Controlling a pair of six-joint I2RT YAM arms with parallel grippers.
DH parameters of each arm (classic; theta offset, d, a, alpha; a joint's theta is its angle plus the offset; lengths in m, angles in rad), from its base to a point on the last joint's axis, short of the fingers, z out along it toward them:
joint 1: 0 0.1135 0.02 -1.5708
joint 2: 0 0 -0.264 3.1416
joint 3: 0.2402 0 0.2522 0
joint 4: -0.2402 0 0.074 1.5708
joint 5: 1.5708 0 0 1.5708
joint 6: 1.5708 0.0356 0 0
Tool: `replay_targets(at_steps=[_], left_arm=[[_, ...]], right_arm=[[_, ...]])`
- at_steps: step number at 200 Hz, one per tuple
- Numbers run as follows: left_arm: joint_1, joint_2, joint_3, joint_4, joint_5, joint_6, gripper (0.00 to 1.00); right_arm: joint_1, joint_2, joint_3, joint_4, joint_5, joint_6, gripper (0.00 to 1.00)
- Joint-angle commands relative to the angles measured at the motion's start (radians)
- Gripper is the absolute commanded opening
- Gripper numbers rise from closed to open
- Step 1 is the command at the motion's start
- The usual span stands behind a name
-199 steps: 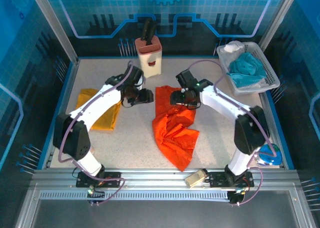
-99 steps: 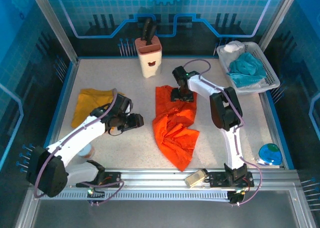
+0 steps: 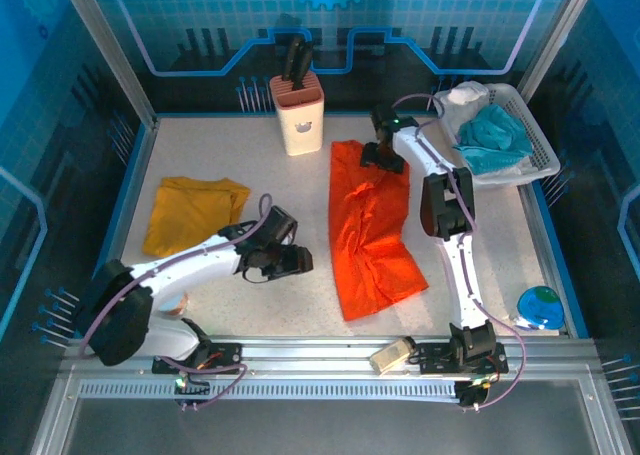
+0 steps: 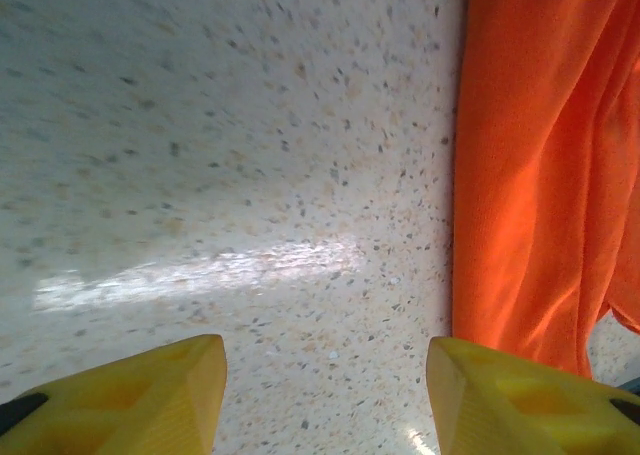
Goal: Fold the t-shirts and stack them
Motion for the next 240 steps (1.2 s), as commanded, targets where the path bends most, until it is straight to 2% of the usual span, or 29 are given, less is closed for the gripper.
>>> replay_targets(at_steps=[1,23,42,62,92,144,196,222,240], left_arm=[[-0.041,0.076,0.042,0.064,0.067,-0.023,0.56],[-0.083,0.150,0.079,0.075,0.092,-0.017,0.56],[-0.109,0.192,0.106,0.082,0.115,-0.009,0.56],[-0.119,0.203,0.100,0.118,0.130,-0.009,0.57],[-0.119,0.239,0.147,0.103,0.149,0.032,0.57],[-0.119,0.312,0.202,0.075,0.194,0.057,0.56],[-0.119,0.361,0.213,0.067,0.247,0.055,0.55],[-0.118,0.336,0.167,0.122,0.266,0.022,0.55],[-0.120,0.330,0.144,0.166,0.279,-0.002,0.53]], right_arm=[[-0.047,0.049,0.042,-0.010,-0.011,0.030,0.81],[-0.080,0.034,0.036,0.051,-0.058,0.051,0.88],[-0.088,-0.006,0.031,0.066,-0.107,0.013,1.00],[-0.073,-0.103,-0.034,0.073,-0.076,-0.044,1.00],[-0.063,-0.333,-0.276,0.131,-0.026,-0.104,1.00],[-0.067,-0.756,-0.795,0.183,-0.106,-0.055,1.00],[-0.084,-1.099,-1.218,0.129,-0.193,0.010,0.87],[-0.090,-1.250,-1.374,0.100,-0.168,0.044,0.83],[-0.086,-1.325,-1.493,0.113,-0.201,0.083,0.79]])
